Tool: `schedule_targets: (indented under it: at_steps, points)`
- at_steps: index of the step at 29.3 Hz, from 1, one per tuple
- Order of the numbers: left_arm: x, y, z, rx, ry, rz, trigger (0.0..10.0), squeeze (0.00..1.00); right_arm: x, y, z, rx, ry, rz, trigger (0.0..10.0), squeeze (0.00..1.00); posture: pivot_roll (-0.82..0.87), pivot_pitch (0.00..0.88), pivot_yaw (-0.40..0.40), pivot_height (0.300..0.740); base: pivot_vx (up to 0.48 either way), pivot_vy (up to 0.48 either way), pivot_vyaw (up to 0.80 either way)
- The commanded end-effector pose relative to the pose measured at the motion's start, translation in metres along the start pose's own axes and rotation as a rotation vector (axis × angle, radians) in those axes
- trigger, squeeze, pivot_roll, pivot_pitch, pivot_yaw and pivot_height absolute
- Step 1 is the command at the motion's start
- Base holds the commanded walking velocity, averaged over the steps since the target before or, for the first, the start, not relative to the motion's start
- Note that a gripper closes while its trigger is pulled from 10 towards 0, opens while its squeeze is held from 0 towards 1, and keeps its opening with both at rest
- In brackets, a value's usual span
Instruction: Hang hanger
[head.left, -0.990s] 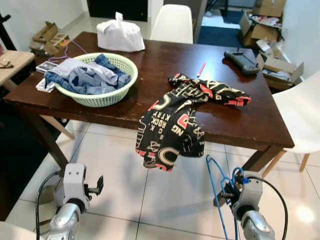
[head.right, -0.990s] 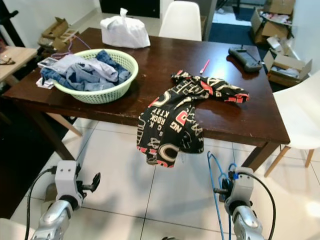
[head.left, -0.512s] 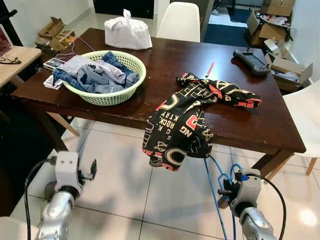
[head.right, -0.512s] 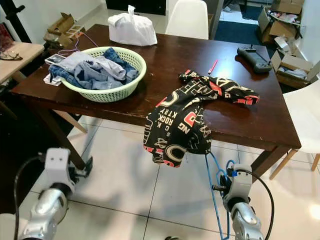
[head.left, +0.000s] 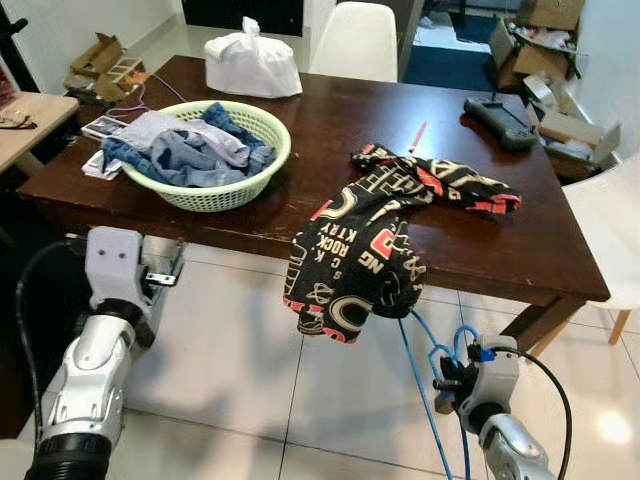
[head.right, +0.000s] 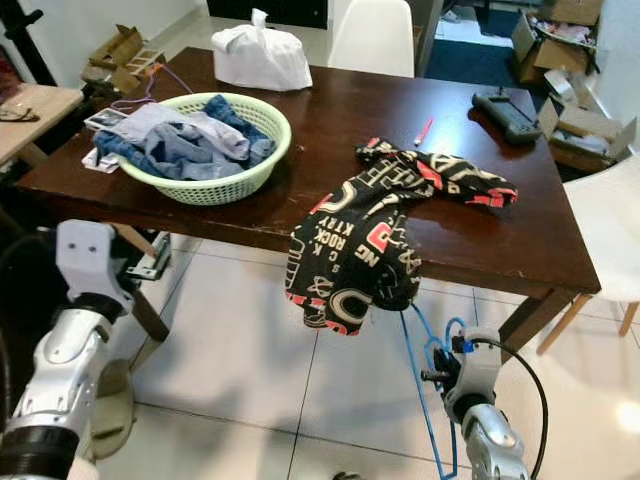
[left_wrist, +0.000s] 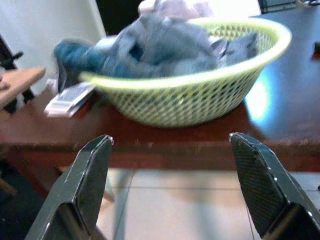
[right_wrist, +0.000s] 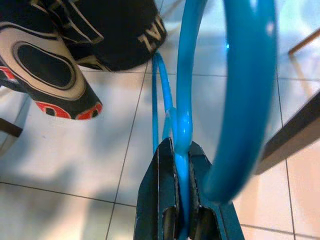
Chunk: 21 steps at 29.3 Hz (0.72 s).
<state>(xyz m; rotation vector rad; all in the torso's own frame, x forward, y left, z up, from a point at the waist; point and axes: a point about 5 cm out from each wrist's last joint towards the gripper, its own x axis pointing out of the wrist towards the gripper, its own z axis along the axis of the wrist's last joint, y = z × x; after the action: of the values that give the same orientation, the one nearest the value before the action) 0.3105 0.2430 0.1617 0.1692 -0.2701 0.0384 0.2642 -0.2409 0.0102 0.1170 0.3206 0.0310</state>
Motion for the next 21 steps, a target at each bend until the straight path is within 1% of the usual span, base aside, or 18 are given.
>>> schedule_targets:
  at_steps: [1, 2, 6, 8, 10, 11, 12, 13, 14, 15, 16, 17, 18, 19, 21]
  points:
    - [0.000, -0.001, 0.002, 0.003, 0.009, 0.007, 10.0, 0.00, -0.005, -0.005, -0.006, 0.008, 0.023, -0.013, 10.0, 0.00, 0.02, 0.170, -0.023, 0.740, 0.000, 0.000, -0.80]
    - [0.001, -0.001, 0.005, 0.004, 0.004, 0.024, 10.0, 0.00, -0.005, -0.005, -0.006, 0.005, 0.023, -0.012, 10.0, 0.00, 0.02, 0.170, -0.023, 0.740, 0.000, 0.000, 0.00]
    - [0.001, -0.001, 0.007, 0.004, 0.001, 0.036, 10.0, 0.00, -0.005, -0.005, -0.006, 0.002, 0.022, -0.013, 10.0, 0.00, 0.02, 0.170, -0.023, 0.740, 0.000, 0.000, 0.00]
    - [0.001, 0.004, 0.014, 0.017, -0.004, 0.061, 10.0, 0.00, -0.005, -0.005, -0.006, -0.022, 0.031, 0.005, 10.0, 0.00, 0.02, 0.167, -0.022, 0.740, 0.000, 0.000, 0.00]
    - [0.001, 0.004, 0.014, 0.017, -0.004, 0.061, 10.0, 0.00, -0.005, -0.005, -0.006, -0.022, 0.031, 0.005, 10.0, 0.00, 0.02, 0.167, -0.022, 0.740, 0.000, 0.000, 0.00]
    - [0.002, 0.007, 0.018, 0.029, -0.007, 0.074, 10.0, 0.00, -0.005, -0.006, -0.006, -0.061, 0.044, 0.010, 10.0, 0.00, 0.02, 0.166, -0.023, 0.740, 0.000, 0.000, 0.00]
    - [0.002, 0.007, 0.018, 0.029, -0.007, 0.074, 10.0, 0.00, -0.005, -0.006, -0.006, -0.061, 0.044, 0.010, 10.0, 0.00, 0.02, 0.166, -0.023, 0.740, 0.000, 0.000, 0.00]
    - [0.003, 0.010, 0.021, 0.030, -0.011, 0.088, 10.0, 0.00, -0.005, -0.007, -0.006, -0.135, 0.070, 0.035, 10.0, 0.00, 0.02, 0.166, -0.023, 0.740, 0.000, 0.000, 0.00]
    - [0.003, 0.010, 0.021, 0.030, -0.011, 0.088, 10.0, 0.00, -0.005, -0.007, -0.006, -0.135, 0.070, 0.035, 10.0, 0.00, 0.02, 0.166, -0.023, 0.740, 0.000, 0.000, 0.00]
    - [0.004, 0.012, 0.024, 0.030, -0.014, 0.097, 10.0, 0.00, -0.006, -0.009, -0.007, -0.210, 0.099, 0.061, 10.0, 0.00, 0.02, 0.162, -0.023, 0.740, 0.000, 0.000, 0.00]
    - [0.004, 0.012, 0.024, 0.030, -0.014, 0.097, 10.0, 0.00, -0.006, -0.009, -0.007, -0.210, 0.099, 0.061, 10.0, 0.00, 0.02, 0.162, -0.023, 0.740, 0.000, 0.000, 0.00]
    - [0.004, 0.014, 0.027, 0.031, -0.016, 0.104, 10.0, 0.00, -0.007, -0.011, -0.008, -0.266, 0.125, 0.081, 10.0, 0.00, 0.02, 0.162, -0.023, 0.740, 0.000, 0.000, 0.00]
    - [0.004, 0.014, 0.027, 0.031, -0.016, 0.104, 10.0, 0.00, -0.007, -0.011, -0.008, -0.266, 0.125, 0.081, 10.0, 0.00, 0.02, 0.162, -0.023, 0.740, 0.000, 0.000, 0.00]
    - [0.004, 0.014, 0.028, 0.031, -0.017, 0.107, 10.0, 0.00, -0.007, -0.012, -0.009, -0.295, 0.138, 0.095, 10.0, 0.00, 0.02, 0.162, -0.023, 0.740, 0.000, 0.000, 0.00]
    - [0.004, 0.014, 0.028, 0.031, -0.017, 0.107, 10.0, 0.00, -0.007, -0.012, -0.009, -0.295, 0.138, 0.095, 10.0, 0.00, 0.02, 0.162, -0.023, 0.740, 0.000, 0.000, 0.00]
